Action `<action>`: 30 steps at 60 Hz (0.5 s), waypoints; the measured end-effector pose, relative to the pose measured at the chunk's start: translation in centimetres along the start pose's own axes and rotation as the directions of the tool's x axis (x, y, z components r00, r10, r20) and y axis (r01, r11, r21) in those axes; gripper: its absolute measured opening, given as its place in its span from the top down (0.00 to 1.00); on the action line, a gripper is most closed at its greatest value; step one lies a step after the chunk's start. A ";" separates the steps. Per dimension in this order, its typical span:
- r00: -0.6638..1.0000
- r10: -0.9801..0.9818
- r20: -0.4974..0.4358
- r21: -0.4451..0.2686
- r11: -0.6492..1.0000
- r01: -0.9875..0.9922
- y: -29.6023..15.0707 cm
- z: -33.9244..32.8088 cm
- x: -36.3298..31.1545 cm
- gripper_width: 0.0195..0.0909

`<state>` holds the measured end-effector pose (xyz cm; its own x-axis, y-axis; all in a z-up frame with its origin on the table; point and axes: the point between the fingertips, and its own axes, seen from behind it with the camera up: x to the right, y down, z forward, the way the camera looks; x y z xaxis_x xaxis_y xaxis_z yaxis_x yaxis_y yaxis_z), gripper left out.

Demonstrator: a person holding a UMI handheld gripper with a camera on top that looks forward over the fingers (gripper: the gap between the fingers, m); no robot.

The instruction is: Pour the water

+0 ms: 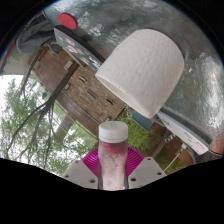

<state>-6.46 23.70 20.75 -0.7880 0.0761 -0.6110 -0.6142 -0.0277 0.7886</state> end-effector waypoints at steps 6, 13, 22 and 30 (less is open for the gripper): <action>0.985 -0.161 -0.055 -0.064 0.985 0.157 2.3 0.6 0.0 0.86; 0.744 -0.667 -0.043 -0.224 0.732 0.644 6.8 -1.0 -2.1 0.86; -0.092 -0.996 -0.003 -0.008 -0.092 0.996 8.2 -0.2 -17.5 0.85; -0.629 -0.767 -0.128 0.058 -0.639 0.767 0.7 -1.6 -27.5 0.85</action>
<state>14.71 20.04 37.97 0.9611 -0.1542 -0.2290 -0.2093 0.1337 -0.9687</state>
